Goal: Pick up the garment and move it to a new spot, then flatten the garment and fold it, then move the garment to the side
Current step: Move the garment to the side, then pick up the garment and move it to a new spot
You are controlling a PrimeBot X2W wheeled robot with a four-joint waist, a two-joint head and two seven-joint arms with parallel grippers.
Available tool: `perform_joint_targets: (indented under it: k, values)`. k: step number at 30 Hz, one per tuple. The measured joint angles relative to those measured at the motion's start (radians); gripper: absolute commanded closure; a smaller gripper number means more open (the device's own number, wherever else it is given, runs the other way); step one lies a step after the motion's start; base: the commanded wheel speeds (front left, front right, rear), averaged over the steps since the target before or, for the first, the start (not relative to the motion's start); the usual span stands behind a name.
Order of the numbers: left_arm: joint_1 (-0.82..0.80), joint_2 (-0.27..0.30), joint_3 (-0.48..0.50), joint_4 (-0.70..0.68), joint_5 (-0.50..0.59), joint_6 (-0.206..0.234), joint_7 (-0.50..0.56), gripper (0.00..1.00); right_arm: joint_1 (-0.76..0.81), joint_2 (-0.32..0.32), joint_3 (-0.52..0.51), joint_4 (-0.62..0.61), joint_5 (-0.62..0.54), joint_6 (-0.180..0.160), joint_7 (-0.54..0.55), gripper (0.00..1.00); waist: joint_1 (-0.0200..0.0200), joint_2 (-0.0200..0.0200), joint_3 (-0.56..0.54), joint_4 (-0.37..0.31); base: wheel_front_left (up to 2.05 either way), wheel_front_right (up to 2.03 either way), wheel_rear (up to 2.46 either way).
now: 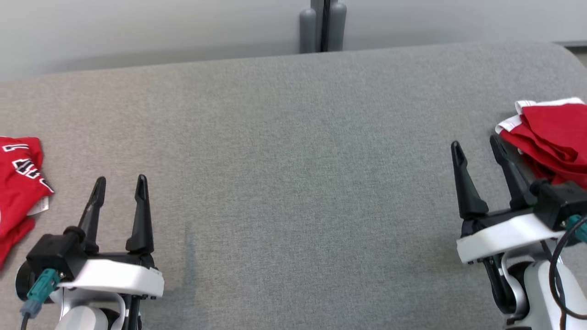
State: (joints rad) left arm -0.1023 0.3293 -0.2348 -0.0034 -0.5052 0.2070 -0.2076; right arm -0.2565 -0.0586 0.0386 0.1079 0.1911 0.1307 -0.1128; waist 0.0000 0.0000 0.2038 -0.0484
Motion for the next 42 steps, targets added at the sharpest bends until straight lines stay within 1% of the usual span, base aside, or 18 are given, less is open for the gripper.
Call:
perform_joint_targets:
  k: [7, 15, 22, 28, 42]
  values:
    - [0.060, -0.001, -0.009, -0.006, -0.011, 0.010, 0.007, 0.00, 0.099, 0.005, -0.042, -0.030, -0.007, 0.000, 0.025, 0.00, 0.0000, 0.0000, -0.077, 0.027, 0.00, 0.00, 0.00]
    - [0.100, -0.001, -0.020, -0.014, -0.017, 0.019, 0.018, 0.00, 0.170, 0.009, -0.087, -0.071, -0.018, 0.000, 0.055, 0.00, 0.0000, 0.0000, -0.122, 0.038, 0.00, 0.00, 0.00]
    - [0.114, 0.000, -0.034, -0.011, -0.018, 0.020, 0.029, 0.00, 0.221, 0.010, -0.101, -0.127, -0.025, 0.000, 0.086, 0.00, 0.0000, 0.0000, -0.150, 0.049, 0.00, 0.00, 0.00]
    - [0.114, 0.001, -0.035, -0.005, -0.024, 0.023, 0.031, 0.00, 0.239, 0.010, -0.112, -0.160, -0.023, 0.000, 0.101, 0.00, 0.0000, 0.0000, -0.153, 0.060, 0.00, 0.00, 0.00]
    - [0.107, 0.009, -0.039, -0.011, -0.025, 0.022, 0.031, 0.00, 0.241, 0.011, -0.110, -0.168, -0.016, 0.000, 0.105, 0.00, 0.0000, 0.0000, -0.135, 0.061, 0.00, 0.00, 0.00]
